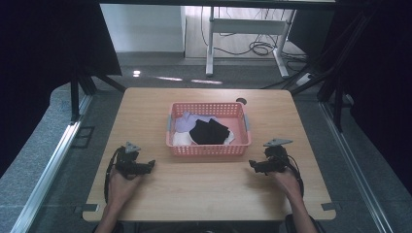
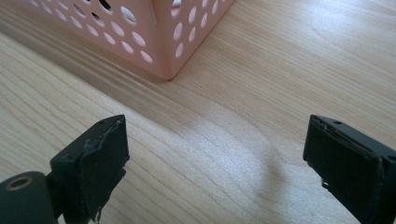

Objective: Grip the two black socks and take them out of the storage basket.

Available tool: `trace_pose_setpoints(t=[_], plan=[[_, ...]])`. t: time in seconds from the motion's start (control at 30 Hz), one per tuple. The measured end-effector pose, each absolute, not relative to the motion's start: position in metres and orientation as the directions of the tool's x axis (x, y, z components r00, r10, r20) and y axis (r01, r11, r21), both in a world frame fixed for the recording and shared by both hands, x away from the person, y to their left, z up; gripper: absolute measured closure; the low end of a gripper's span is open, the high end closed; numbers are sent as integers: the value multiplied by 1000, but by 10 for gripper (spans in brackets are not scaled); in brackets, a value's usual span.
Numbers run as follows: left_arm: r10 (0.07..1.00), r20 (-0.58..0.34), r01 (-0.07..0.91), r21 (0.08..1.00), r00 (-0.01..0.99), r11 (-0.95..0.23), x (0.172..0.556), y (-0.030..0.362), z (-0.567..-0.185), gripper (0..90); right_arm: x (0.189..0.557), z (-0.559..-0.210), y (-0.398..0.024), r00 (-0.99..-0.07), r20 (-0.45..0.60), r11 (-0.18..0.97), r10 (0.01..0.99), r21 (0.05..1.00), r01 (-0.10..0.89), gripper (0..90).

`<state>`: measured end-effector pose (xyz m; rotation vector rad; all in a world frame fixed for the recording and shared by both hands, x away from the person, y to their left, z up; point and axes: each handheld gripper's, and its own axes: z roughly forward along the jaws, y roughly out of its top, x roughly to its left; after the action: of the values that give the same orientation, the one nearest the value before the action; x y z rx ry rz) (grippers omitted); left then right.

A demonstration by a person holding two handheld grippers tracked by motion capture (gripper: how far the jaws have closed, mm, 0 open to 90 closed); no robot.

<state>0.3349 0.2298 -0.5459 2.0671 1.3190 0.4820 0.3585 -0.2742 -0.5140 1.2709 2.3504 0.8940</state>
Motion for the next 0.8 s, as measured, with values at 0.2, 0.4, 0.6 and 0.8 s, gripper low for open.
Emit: trace_pose_setpoints(t=[0.2,0.4,0.6,0.8], plan=[[902,-28,671,679,431,-299,335,230,-546,99,357,-503,-275,-562,4,420,827,660,623,51],[901,-25,671,676,433,-303,335,230,-546,99,359,-493,-275,-582,5,437,813,655,616,4],[901,-25,671,676,433,-304,335,230,-546,99,360,-477,-276,-593,20,436,805,659,613,0],[901,-25,671,677,432,-303,335,230,-546,99,364,-462,-275,-610,32,441,792,662,607,0]])
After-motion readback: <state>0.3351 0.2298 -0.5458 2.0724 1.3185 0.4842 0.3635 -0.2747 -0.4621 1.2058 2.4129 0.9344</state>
